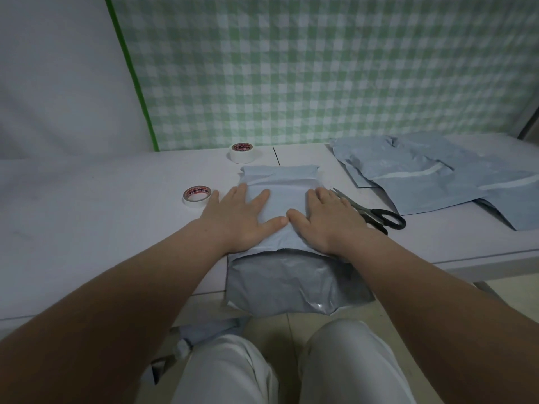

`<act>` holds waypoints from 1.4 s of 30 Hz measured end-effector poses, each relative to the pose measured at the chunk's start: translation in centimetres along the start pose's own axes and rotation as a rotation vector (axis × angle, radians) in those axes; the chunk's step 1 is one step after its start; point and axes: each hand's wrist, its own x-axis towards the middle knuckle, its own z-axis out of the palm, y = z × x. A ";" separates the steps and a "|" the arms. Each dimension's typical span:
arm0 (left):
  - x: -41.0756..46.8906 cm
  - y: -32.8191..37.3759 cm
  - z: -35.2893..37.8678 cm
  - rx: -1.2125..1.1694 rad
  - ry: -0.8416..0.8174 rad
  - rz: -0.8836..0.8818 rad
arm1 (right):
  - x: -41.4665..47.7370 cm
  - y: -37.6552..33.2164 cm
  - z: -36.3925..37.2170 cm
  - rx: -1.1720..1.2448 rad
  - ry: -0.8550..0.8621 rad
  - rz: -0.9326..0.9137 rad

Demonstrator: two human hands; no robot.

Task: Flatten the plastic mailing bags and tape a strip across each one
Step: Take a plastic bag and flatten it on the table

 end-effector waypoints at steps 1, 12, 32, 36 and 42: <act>-0.1 0.0 -0.2 0.042 0.026 0.003 | 0.1 -0.1 -0.2 -0.023 0.002 0.031; -1.6 1.2 -0.2 -0.129 0.007 0.318 | -0.7 -1.2 -0.4 0.061 0.003 -0.214; -10.3 -0.3 2.9 -0.034 0.314 0.616 | -10.1 1.8 0.3 0.068 0.128 -0.538; -10.9 0.6 4.0 0.040 0.354 0.618 | -11.1 2.2 1.3 -0.022 0.222 -0.635; -11.9 1.2 4.4 0.023 0.377 0.601 | -12.6 2.1 1.7 0.030 0.432 -0.674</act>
